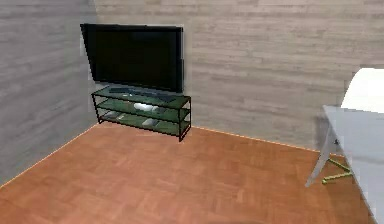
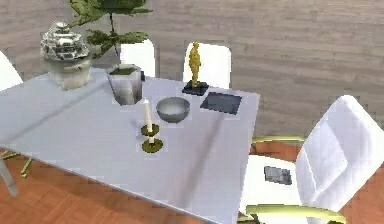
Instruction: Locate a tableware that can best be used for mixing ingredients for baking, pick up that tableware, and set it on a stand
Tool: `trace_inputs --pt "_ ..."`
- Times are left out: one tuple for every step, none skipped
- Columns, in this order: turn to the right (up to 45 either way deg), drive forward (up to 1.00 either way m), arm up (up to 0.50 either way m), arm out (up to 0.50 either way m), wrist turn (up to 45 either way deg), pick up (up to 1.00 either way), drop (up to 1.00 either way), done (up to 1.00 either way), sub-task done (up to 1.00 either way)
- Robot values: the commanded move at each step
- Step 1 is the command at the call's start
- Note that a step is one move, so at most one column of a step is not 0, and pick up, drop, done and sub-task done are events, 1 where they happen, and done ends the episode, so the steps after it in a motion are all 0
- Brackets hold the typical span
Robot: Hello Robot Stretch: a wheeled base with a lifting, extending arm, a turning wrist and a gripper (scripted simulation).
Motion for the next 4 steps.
trace_inputs --pt "45.0 0.0 0.0 0.0 0.0 0.0 0.0 0.0 0.0" --pt "21.0 0.0 0.0 0.0 0.0 0.0 0.0 0.0 0.0" --pt "0.0 0.25 0.0 0.0 0.0 0.0 0.0 0.0 0.0" --pt "-45.0 0.0 0.0 0.0 0.0 0.0 0.0 0.0 0.0"
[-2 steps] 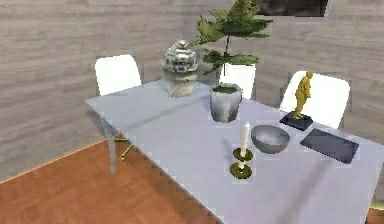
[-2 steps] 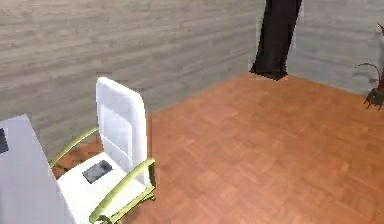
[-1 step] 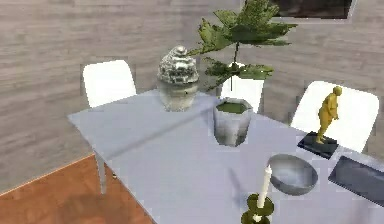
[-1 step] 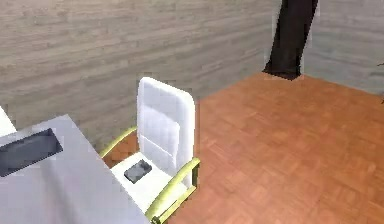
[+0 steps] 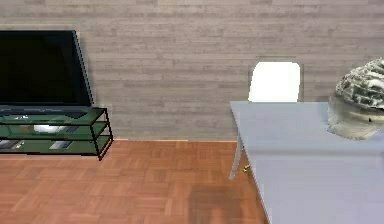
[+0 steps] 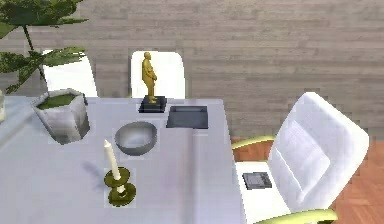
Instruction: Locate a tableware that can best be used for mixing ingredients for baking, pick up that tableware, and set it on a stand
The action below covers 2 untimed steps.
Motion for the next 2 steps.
trace_inputs --pt "-12.0 0.0 0.0 0.0 0.0 0.0 0.0 0.0 0.0" --pt "0.0 0.0 0.5 0.0 0.0 0.0 0.0 0.0 0.0"
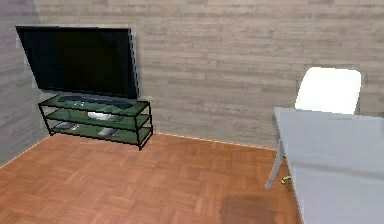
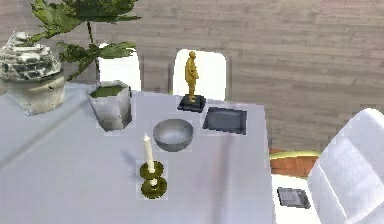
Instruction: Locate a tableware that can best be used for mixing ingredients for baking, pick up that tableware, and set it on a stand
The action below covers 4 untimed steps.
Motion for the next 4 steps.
trace_inputs --pt "0.0 0.0 0.38 0.0 0.0 0.0 0.0 0.0 0.0" --pt "0.0 0.0 0.0 0.36 0.0 0.0 0.0 0.0 0.0" --pt "0.0 0.0 0.0 0.0 45.0 0.0 0.0 0.0 0.0" --pt "0.0 0.0 0.0 0.0 45.0 0.0 0.0 0.0 0.0"
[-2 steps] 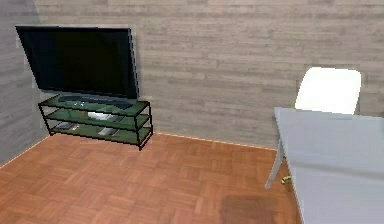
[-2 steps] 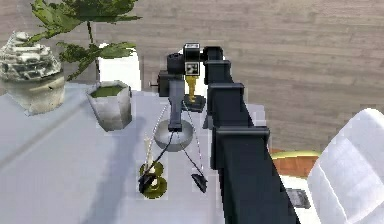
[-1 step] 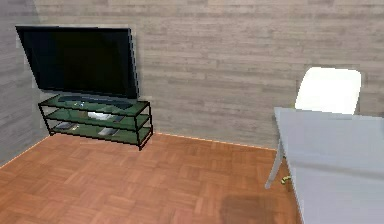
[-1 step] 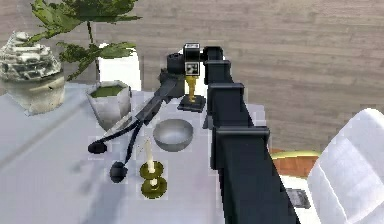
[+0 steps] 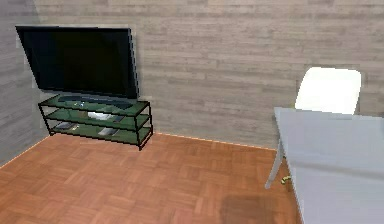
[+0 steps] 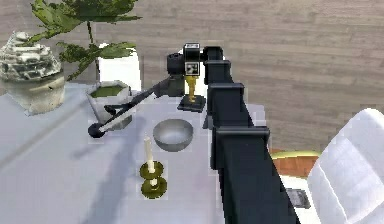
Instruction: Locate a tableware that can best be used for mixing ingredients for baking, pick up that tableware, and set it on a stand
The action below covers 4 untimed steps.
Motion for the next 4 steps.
trace_inputs --pt "0.0 0.0 0.0 0.0 45.0 0.0 0.0 0.0 0.0" --pt "0.0 0.0 0.0 0.0 33.0 0.0 0.0 0.0 0.0" --pt "0.0 0.0 -0.28 0.0 0.0 0.0 0.0 0.0 0.0" --pt "0.0 0.0 0.0 0.0 0.0 1.0 0.0 0.0 0.0"
